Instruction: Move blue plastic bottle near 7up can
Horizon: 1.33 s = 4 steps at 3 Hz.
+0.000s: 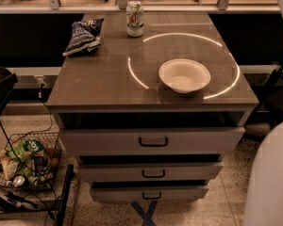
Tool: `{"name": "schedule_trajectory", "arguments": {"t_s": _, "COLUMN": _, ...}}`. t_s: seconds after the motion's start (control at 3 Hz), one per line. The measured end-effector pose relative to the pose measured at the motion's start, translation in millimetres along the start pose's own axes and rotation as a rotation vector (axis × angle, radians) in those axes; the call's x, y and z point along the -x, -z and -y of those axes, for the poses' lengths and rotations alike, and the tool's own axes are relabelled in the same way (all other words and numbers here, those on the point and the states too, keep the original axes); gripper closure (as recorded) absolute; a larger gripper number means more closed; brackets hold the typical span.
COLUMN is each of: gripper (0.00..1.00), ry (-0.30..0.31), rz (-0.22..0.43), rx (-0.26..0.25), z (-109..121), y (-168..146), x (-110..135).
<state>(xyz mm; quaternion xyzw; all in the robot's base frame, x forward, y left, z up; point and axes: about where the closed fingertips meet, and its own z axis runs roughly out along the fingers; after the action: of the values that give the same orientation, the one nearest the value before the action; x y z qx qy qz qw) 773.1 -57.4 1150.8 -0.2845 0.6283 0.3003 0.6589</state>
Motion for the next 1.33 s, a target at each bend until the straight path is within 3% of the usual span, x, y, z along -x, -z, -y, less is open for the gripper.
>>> {"name": "schedule_trajectory", "arguments": {"t_s": 0.67, "gripper": 1.0, "ry": -0.004, "rz": -0.015, "rx": -0.142, "z": 66.7, "y": -8.8, "x": -24.2}}
{"name": "schedule_trajectory", "arguments": {"t_s": 1.0, "gripper": 1.0, "ry": -0.014, "rz": -0.007, "rx": -0.184, "z": 96.4, "y": -17.1, "x": -49.9}}
{"name": "schedule_trajectory", "arguments": {"t_s": 1.33, "gripper": 1.0, "ry": -0.027, "rz": -0.009, "rx": -0.194, "z": 106.9, "y": -25.2, "x": -66.7}}
